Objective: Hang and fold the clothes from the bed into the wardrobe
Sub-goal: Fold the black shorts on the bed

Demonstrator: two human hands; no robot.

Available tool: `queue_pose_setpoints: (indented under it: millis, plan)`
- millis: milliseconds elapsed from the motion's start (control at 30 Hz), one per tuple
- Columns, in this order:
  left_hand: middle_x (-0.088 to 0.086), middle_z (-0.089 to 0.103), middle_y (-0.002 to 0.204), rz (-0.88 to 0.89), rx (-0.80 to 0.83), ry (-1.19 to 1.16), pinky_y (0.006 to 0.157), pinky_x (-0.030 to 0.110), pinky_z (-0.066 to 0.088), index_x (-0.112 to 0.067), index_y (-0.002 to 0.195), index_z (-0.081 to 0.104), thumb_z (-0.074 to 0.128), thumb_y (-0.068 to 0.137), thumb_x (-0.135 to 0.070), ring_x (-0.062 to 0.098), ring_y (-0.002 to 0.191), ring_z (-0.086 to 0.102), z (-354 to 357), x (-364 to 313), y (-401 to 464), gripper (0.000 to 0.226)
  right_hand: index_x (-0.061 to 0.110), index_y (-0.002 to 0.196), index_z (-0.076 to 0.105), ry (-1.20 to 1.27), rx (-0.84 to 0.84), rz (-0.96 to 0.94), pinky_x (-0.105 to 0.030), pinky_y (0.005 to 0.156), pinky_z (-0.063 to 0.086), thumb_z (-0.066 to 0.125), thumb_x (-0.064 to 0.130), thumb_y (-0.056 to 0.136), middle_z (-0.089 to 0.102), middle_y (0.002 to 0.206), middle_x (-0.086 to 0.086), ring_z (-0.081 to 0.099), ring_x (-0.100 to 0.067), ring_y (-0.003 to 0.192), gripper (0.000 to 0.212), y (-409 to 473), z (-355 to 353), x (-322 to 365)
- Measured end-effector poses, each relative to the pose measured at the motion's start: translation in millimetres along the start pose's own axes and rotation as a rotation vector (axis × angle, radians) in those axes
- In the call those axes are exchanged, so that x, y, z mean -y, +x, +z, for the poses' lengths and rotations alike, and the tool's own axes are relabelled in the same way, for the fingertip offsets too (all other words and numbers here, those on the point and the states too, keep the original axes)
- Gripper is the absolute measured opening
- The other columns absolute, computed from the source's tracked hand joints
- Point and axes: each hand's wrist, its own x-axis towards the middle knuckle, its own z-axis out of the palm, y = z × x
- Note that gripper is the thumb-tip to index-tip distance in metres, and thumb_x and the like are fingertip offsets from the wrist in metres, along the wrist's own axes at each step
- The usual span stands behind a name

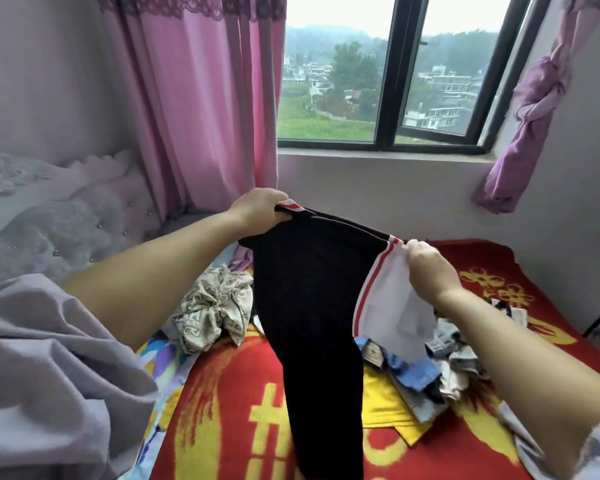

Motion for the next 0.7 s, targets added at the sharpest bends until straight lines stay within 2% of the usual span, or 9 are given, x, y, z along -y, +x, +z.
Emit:
queue_pose_setpoints:
  millis: [67,133,233,300,367,467,567,700]
  plan:
    - [-0.003,0.059,0.087,-0.008,-0.113,0.016,0.069,0.033,0.04,-0.023,0.088,0.058,0.058,0.094,-0.034,0.022,0.083,0.055,-5,-5,20,0.013,0.008,0.084,0.052,-0.003,0.015,0.131,-0.037,0.069,0.041,0.042,-0.003,0.086,0.059,0.096,-0.02,0.056,-0.038,0.091,0.015,16,-15,-17]
    - [-0.001,0.058,0.085,0.002,-0.185,-0.014,0.068,0.031,0.038,-0.02,0.087,0.057,0.056,0.094,-0.034,0.022,0.08,0.053,-16,-7,32,0.015,0.008,0.08,0.055,0.046,-0.064,0.204,-0.034,0.065,0.036,0.044,0.0,0.086,0.062,0.088,-0.021,0.056,-0.038,0.086,0.015,30,-32,-27]
    - [0.0,0.059,0.085,0.018,-0.199,-0.03,0.071,0.034,0.045,-0.017,0.089,0.06,0.056,0.093,-0.034,0.023,0.081,0.055,-33,-6,39,0.018,0.002,0.08,0.057,0.145,-0.226,0.187,-0.031,0.065,0.032,0.042,-0.003,0.085,0.058,0.076,-0.017,0.054,-0.035,0.078,0.017,44,-52,-12]
    - [0.001,0.06,0.082,0.013,-0.229,-0.072,0.071,0.033,0.045,-0.015,0.087,0.061,0.057,0.093,-0.031,0.023,0.079,0.056,-44,-3,42,0.017,-0.002,0.083,0.058,0.178,-0.323,0.162,-0.03,0.066,0.029,0.041,-0.005,0.085,0.059,0.079,-0.018,0.05,-0.031,0.075,0.017,52,-61,4]
    - [-0.002,0.058,0.073,0.028,-0.248,-0.172,0.068,0.031,0.045,-0.015,0.08,0.06,0.06,0.091,-0.029,0.019,0.072,0.055,-58,-1,41,0.017,-0.003,0.085,0.058,0.197,-0.349,0.118,-0.029,0.065,0.028,0.041,-0.006,0.086,0.06,0.081,-0.019,0.048,-0.03,0.074,0.017,55,-59,18]
    - [-0.005,0.054,0.067,0.105,-0.191,-0.219,0.063,0.025,0.043,-0.013,0.075,0.059,0.061,0.088,-0.021,0.014,0.066,0.052,-76,-4,32,0.015,0.001,0.091,0.055,0.234,-0.218,0.061,-0.029,0.065,0.031,0.039,-0.004,0.089,0.056,0.078,-0.012,0.046,-0.027,0.072,0.018,47,-35,34]
    - [-0.004,0.056,0.07,0.174,-0.108,-0.124,0.069,0.028,0.046,-0.01,0.081,0.062,0.062,0.086,-0.02,0.014,0.069,0.054,-87,-12,21,0.011,0.006,0.09,0.052,0.292,-0.014,0.036,-0.031,0.061,0.036,0.039,-0.003,0.086,0.058,0.072,-0.008,0.051,-0.027,0.068,0.016,25,4,54]
    - [0.005,0.059,0.075,0.126,-0.042,-0.047,0.064,0.029,0.045,-0.004,0.079,0.063,0.06,0.085,-0.022,0.016,0.067,0.053,-91,-15,14,0.02,0.008,0.08,0.061,0.459,0.271,-0.016,-0.031,0.067,0.042,0.047,-0.004,0.079,0.065,0.081,-0.003,0.055,-0.018,0.078,0.018,-16,55,96]
